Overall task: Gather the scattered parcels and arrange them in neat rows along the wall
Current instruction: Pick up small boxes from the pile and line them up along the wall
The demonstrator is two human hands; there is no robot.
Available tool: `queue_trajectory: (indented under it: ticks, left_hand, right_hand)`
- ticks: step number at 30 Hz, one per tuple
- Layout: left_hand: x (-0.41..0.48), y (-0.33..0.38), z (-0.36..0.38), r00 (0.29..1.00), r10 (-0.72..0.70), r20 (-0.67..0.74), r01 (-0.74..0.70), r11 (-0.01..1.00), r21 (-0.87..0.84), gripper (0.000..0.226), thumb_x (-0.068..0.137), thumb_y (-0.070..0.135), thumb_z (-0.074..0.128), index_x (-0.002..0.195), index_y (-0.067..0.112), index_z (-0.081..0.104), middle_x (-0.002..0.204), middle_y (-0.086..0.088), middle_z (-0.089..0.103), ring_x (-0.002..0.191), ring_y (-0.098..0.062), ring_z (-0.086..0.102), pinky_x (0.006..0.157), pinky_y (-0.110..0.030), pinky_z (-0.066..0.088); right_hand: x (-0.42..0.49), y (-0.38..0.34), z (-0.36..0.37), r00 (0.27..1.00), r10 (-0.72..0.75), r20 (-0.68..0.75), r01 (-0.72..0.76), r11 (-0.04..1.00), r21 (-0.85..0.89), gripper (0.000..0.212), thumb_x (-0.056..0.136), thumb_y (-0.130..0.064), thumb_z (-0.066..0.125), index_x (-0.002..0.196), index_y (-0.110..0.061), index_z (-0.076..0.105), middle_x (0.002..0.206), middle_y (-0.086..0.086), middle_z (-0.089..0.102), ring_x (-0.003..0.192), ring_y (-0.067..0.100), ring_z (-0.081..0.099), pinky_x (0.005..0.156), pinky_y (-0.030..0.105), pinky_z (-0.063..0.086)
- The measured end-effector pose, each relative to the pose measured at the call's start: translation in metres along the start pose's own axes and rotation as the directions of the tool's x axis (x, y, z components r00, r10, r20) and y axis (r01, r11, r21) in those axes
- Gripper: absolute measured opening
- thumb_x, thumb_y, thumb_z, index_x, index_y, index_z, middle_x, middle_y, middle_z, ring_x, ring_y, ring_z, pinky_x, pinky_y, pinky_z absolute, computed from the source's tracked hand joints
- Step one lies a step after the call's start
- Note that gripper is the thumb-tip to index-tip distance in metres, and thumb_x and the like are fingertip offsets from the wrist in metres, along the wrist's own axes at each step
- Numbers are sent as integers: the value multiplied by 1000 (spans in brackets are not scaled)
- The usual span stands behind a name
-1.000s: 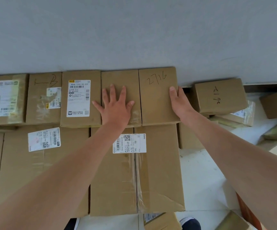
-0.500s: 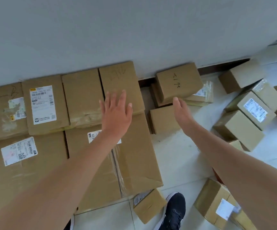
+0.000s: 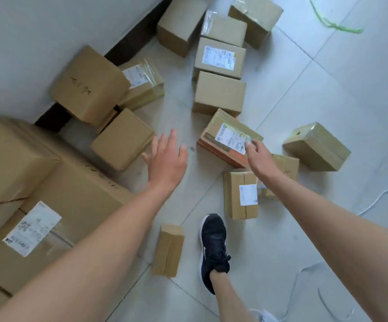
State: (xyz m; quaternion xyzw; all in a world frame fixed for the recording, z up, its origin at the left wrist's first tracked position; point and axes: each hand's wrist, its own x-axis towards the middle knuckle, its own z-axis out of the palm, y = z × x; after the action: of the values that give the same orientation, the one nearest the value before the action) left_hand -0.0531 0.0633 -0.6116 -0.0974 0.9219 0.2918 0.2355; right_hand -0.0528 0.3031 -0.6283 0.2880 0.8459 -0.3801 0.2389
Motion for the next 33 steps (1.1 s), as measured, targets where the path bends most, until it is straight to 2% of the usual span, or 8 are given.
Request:
queue_trajectory:
  ticks: [5, 9, 12, 16, 22, 25, 28, 33]
  left_hand:
    - [-2, 63, 83, 986, 74, 150, -80, 996, 33, 60, 103, 42, 37, 156, 25, 16, 163, -4, 18, 150, -27, 7, 114, -65, 11]
    - [30, 94, 133, 930, 246, 273, -322, 904, 282, 75, 98, 42, 49, 157, 27, 6, 164, -6, 9, 150, -30, 1, 112, -69, 9]
    - [69, 113, 157, 853, 315, 416, -503, 710, 493, 90, 92, 40, 60, 156, 30, -1, 164, -9, 2, 149, -35, -5, 109, -74, 9]
    - [119, 134, 181, 737, 348, 580, -676, 350, 649, 105, 86, 40, 67, 154, 30, -13, 163, -13, -9, 148, -39, -14, 106, -76, 7]
    - [167, 134, 211, 616, 186, 765, -766, -82, 637, 147, 61, 70, 77, 145, 25, -34, 155, -19, -34, 144, -45, -23, 103, -81, 4]
    - [179, 120, 218, 607, 199, 769, -769, -97, 632, 155, 55, 75, 76, 139, 24, -45, 142, -22, -49, 142, -46, -26, 104, -80, 7]
    - [199, 125, 219, 532, 318, 785, -799, -119, 590, 153, 54, 83, 69, 140, 26, -43, 146, -21, -45, 142, -47, -25, 104, -79, 5]
    - [231, 149, 224, 512, 367, 777, -809, -97, 579, 156, 43, 92, 64, 144, 30, -38, 158, -21, -26, 147, -45, -11, 105, -77, 12]
  right_hand:
    - [-1, 108, -49, 978, 193, -78, -188, 980, 68, 58, 100, -43, 40, 150, -14, 33, 155, 7, 37, 141, 24, 35, 112, 39, 28]
    - [11, 169, -68, 954, 279, -113, -272, 960, 70, 64, 95, -47, 46, 152, -21, 30, 154, 4, 38, 139, 25, 37, 109, 40, 32]
    - [36, 192, -81, 952, 271, -141, -272, 962, 10, 68, 93, -47, 51, 152, -23, 27, 154, 3, 36, 139, 26, 36, 107, 43, 35]
    - [89, 214, -114, 982, 125, -142, -162, 946, -282, 76, 93, -42, 57, 155, -23, 19, 162, 7, 20, 148, 25, 15, 115, 45, 24]
    - [179, 235, -182, 996, -22, -82, -42, 712, -701, 98, 89, -43, 66, 157, -25, -2, 163, 17, -2, 149, 37, 1, 119, 54, 11]
    - [215, 241, -205, 997, 28, -66, -69, 636, -769, 112, 83, -50, 71, 155, -28, -12, 162, 17, -10, 148, 42, -4, 115, 59, 12]
    - [234, 250, -216, 999, 26, -42, -49, 587, -808, 121, 76, -55, 73, 153, -30, -17, 162, 15, -12, 148, 42, -4, 114, 61, 13]
    - [239, 254, -215, 1000, -14, 16, 21, 629, -777, 125, 70, -56, 75, 153, -33, -16, 155, 19, 14, 137, 39, 24, 107, 55, 33]
